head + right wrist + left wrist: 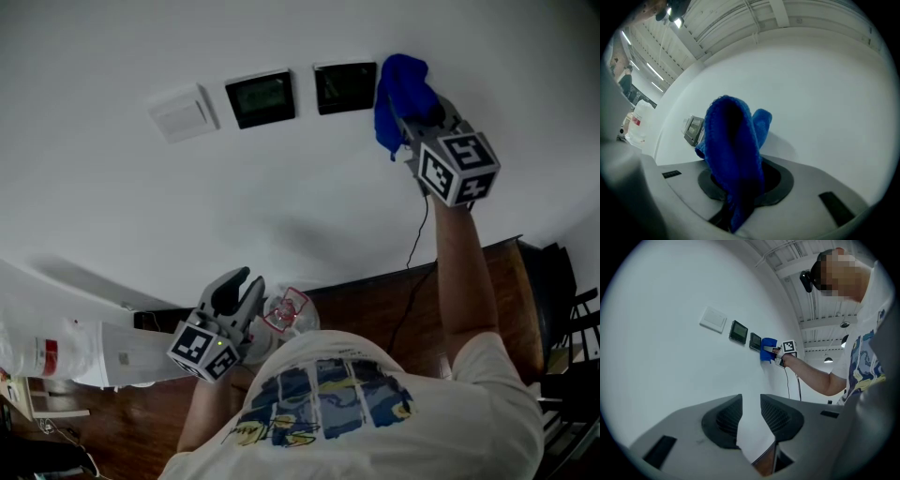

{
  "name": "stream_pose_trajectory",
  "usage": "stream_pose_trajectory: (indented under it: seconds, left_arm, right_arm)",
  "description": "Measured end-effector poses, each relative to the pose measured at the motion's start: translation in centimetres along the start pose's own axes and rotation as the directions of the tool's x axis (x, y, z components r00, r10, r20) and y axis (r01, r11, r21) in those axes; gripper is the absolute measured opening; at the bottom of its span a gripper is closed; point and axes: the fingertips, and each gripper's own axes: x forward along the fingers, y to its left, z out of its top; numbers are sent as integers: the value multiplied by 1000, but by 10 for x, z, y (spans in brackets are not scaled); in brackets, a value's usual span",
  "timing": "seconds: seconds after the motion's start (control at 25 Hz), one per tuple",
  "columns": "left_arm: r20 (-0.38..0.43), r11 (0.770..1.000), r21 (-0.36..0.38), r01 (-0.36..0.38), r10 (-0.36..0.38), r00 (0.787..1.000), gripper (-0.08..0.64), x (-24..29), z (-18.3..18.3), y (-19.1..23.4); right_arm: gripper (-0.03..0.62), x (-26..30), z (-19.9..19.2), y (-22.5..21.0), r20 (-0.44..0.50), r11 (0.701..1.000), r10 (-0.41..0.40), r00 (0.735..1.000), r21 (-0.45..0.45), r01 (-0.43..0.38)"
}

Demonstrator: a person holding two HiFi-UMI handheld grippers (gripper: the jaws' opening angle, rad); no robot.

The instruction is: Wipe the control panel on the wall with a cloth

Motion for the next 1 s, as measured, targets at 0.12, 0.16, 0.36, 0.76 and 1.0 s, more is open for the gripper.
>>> stream_pose_trajectory:
  seconds: [0.12, 0.16, 0.36, 0.76, 1.0]
  left_arm:
    - [-1, 1000, -2, 4, -4, 1000, 97, 0, 0, -2]
    - [-2, 1000, -2, 6, -6, 1000, 97, 0, 0, -3]
    - [1, 1000, -6, -1, 1, 1000, 97, -2, 0, -2]
    - [8, 1000, -5, 7, -7, 1000, 97, -1, -1, -4]
    - [15, 1000, -11, -4, 4, 1000, 97, -8, -4, -1]
  right_arm:
    - [91, -1, 0, 0, 1, 1000, 13, 1000, -1, -13]
    - [91, -1, 1, 1, 5, 1000, 19, 1000, 0, -19]
    - [91, -18, 9, 8, 37, 1000, 27, 999, 4, -28]
    - [91, -18, 37, 101, 81, 978, 202, 976, -66, -197]
    - [91, 8, 42, 136, 91, 965, 260, 961, -69, -254]
